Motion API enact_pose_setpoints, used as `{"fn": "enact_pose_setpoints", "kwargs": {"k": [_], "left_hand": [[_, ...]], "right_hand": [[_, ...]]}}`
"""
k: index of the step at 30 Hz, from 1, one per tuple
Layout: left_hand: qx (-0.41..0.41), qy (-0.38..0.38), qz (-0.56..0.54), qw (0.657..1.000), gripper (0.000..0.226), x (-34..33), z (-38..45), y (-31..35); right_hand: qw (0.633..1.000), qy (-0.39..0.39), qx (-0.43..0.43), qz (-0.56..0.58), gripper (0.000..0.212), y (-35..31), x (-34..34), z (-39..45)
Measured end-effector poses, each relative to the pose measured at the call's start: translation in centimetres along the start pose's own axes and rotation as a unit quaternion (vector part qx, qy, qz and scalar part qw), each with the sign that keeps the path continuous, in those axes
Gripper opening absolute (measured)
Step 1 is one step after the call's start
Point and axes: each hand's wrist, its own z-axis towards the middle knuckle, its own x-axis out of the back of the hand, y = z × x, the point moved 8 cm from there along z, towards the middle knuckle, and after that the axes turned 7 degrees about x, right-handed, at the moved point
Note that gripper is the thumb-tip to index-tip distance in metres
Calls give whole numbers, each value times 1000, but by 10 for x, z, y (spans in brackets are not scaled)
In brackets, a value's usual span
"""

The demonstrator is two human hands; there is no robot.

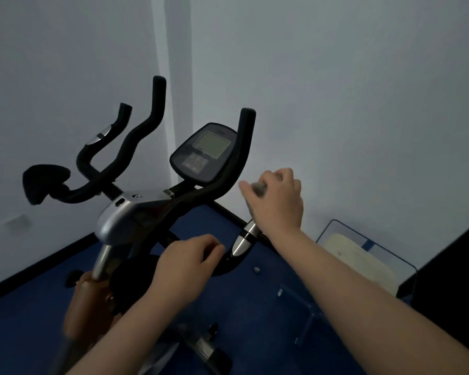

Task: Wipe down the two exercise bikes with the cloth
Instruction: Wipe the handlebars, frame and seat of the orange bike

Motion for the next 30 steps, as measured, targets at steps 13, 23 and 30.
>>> {"fn": "enact_pose_setpoints", "kwargs": {"k": [13, 23, 30], "left_hand": [[16, -3, 5, 1000, 19, 0, -4, -2], [32, -3, 11, 999, 18, 0, -3, 0], [26, 0, 3, 1000, 20, 0, -3, -1]], "right_hand": [[956, 70, 2, 284, 23, 18, 1, -1], [868, -244, 3, 431, 30, 17, -11, 42], [976, 73, 167, 117, 27, -3, 10, 15]]}}
